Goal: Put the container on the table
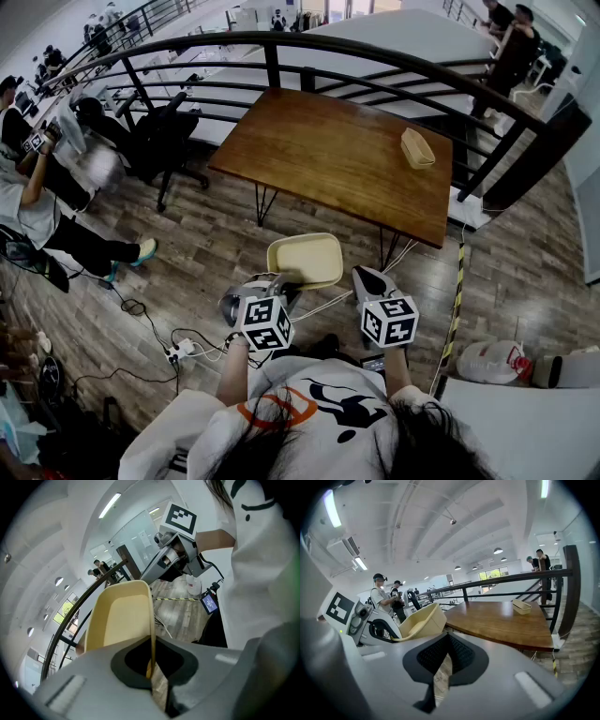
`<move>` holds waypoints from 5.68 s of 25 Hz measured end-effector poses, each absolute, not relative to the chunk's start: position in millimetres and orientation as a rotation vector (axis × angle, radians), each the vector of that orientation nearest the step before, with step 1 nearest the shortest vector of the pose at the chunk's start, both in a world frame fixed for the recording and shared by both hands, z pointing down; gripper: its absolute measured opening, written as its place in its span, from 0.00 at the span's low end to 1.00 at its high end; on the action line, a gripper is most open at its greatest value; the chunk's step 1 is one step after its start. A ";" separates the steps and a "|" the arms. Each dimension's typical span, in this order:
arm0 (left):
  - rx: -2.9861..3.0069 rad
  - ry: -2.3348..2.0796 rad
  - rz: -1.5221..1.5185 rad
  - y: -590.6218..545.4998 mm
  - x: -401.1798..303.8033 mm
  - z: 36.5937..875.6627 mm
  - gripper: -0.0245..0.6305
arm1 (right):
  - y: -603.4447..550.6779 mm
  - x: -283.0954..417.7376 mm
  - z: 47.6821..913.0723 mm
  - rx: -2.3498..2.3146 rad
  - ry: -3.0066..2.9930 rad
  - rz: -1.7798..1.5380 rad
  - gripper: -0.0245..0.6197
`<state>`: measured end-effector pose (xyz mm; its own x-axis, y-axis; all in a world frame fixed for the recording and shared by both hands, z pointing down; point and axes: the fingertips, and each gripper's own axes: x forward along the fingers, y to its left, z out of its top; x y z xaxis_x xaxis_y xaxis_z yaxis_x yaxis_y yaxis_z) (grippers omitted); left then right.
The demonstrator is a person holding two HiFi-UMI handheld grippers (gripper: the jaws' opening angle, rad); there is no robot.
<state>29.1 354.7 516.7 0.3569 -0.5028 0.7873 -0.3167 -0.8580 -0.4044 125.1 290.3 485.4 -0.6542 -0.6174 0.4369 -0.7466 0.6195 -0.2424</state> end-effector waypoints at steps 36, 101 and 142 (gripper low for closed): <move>-2.446 0.864 -1.596 247.8 42.3 539.7 0.04 | 177.0 126.3 515.2 0.909 -2.579 0.605 0.07; -2.464 0.491 -1.621 -323.3 -110.8 636.4 0.04 | -201.0 37.0 551.0 1.248 -2.317 0.796 0.07; -2.988 1.150 -0.876 -262.9 -112.9 542.5 0.32 | -183.5 17.2 546.0 1.220 -2.332 0.750 0.07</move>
<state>-112.9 -262.9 542.5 0.6237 -0.5720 0.5328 -0.6655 -0.7460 -0.0219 17.2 -183.5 546.0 -0.5376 -0.6213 0.5700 -0.8371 0.4744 -0.2724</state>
